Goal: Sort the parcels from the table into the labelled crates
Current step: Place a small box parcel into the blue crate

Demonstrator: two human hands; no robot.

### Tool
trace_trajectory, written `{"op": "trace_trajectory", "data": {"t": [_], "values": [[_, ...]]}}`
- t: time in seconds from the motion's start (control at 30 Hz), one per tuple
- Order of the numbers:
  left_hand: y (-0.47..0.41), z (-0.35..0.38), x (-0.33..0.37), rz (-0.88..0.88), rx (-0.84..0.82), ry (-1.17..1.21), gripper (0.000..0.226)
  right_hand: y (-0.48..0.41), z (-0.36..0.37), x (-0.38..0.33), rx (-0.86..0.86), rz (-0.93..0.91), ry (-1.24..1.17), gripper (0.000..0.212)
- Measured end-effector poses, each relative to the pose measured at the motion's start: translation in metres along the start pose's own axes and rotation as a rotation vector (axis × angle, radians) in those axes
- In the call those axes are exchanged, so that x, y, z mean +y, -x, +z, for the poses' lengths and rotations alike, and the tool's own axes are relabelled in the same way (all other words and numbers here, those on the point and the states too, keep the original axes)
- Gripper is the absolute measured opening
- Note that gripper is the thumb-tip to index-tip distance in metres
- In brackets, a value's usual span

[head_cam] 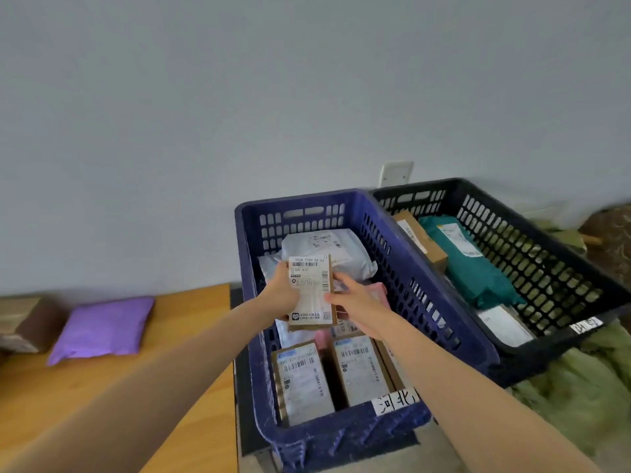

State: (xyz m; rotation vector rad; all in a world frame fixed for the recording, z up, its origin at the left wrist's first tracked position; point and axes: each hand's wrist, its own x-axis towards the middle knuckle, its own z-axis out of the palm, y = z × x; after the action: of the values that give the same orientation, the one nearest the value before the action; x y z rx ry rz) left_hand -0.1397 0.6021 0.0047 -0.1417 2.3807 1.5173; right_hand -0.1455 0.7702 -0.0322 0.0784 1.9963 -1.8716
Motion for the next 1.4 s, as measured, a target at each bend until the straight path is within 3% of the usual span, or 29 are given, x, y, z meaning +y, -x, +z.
{"op": "trace_trajectory", "data": {"t": [0.3, 0.57, 0.77, 0.97, 1.07, 1.2, 1.4], "values": [[-0.020, 0.014, -0.015, -0.267, 0.101, -0.043, 0.039, -0.048, -0.003, 0.026, -0.132, 0.091, 0.147, 0.060], [-0.040, 0.018, -0.029, -0.391, 0.158, -0.033, 0.048, -0.074, 0.000, 0.046, -0.249, 0.124, 0.147, 0.058], [-0.052, 0.031, -0.032, -0.436, 0.169, -0.100, 0.072, -0.083, -0.001, 0.058, -0.256, 0.085, 0.247, 0.055], [-0.059, 0.034, -0.039, -0.415, 0.231, -0.246, 0.077, -0.087, -0.007, 0.047, -0.215, -0.073, 0.536, 0.061], [-0.058, 0.038, -0.041, -0.435, 0.232, -0.324, 0.081, -0.086, -0.016, 0.039, -0.168, -0.251, 0.797, 0.070], [-0.060, 0.041, -0.044, -0.411, 0.205, -0.519, 0.089, -0.085, -0.021, 0.039, -0.341, -0.455, 1.144, 0.082], [-0.058, 0.038, -0.051, -0.330, 0.133, -0.725, 0.092, -0.093, -0.015, 0.040, -0.431, -0.499, 1.301, 0.085]]}}
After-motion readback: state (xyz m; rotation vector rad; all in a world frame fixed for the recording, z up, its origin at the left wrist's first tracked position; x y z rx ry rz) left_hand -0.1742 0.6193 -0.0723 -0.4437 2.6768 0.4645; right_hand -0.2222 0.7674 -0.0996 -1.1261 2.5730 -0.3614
